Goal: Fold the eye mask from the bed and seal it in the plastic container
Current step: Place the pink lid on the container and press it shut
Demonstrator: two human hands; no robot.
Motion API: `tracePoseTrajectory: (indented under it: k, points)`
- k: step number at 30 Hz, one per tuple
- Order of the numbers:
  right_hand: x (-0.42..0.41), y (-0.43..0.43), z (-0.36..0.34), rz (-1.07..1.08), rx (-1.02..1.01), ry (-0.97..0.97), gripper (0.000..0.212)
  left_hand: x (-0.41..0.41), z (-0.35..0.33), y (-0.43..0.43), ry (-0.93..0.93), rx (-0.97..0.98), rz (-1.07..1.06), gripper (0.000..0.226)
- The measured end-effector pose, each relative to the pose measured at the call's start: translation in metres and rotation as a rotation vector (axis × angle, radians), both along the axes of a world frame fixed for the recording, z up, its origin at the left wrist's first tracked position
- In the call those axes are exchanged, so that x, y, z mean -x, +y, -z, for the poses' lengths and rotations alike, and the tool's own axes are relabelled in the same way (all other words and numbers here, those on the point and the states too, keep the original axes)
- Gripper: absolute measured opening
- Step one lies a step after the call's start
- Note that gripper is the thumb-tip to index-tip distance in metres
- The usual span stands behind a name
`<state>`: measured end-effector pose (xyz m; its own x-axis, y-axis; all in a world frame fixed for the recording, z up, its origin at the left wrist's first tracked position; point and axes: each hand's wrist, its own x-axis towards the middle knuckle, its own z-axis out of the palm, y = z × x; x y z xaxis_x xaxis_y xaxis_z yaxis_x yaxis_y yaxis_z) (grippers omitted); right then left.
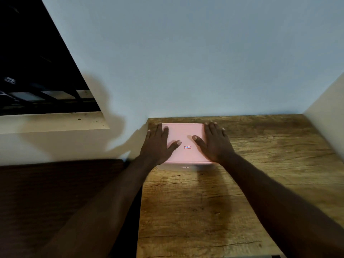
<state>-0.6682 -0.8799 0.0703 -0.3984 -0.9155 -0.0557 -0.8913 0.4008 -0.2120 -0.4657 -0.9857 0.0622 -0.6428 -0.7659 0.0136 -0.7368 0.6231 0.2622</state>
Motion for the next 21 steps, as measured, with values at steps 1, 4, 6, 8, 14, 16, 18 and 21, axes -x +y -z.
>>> tracePoseTrajectory:
  k: [1, 4, 6, 8, 14, 16, 18, 21]
  points:
    - [-0.001, 0.000, 0.000, -0.010, -0.029, 0.021, 0.111, 0.000, -0.001, 0.001, -0.028, -0.010, -0.001, 0.101]
    - [-0.002, 0.002, -0.001, -0.037, -0.051, 0.048, 0.122, 0.000, -0.001, 0.004, -0.057, 0.011, -0.002, 0.115]
    - [-0.003, 0.002, 0.000, -0.043, -0.029, 0.041, 0.124, 0.002, 0.002, 0.005, -0.038, 0.041, -0.010, 0.120]
    - [-0.003, 0.002, 0.002, -0.045, -0.010, 0.024, 0.126, 0.003, 0.005, 0.005, -0.019, 0.058, -0.019, 0.122]
    - [-0.003, 0.001, -0.001, -0.060, -0.043, 0.032, 0.126, 0.004, 0.002, 0.006, -0.059, 0.046, -0.041, 0.118]
    - [-0.003, 0.004, -0.006, -0.089, -0.075, 0.031, 0.123, 0.000, -0.006, 0.011, -0.026, 0.076, -0.023, 0.108]
    - [0.000, 0.010, -0.010, -0.162, -0.080, 0.030, 0.123, -0.008, -0.010, 0.018, 0.073, 0.186, 0.050, 0.091]
    - [-0.003, 0.035, -0.008, -0.314, -0.040, 0.044, 0.120, -0.026, -0.005, 0.040, 0.117, 0.216, 0.216, 0.086]
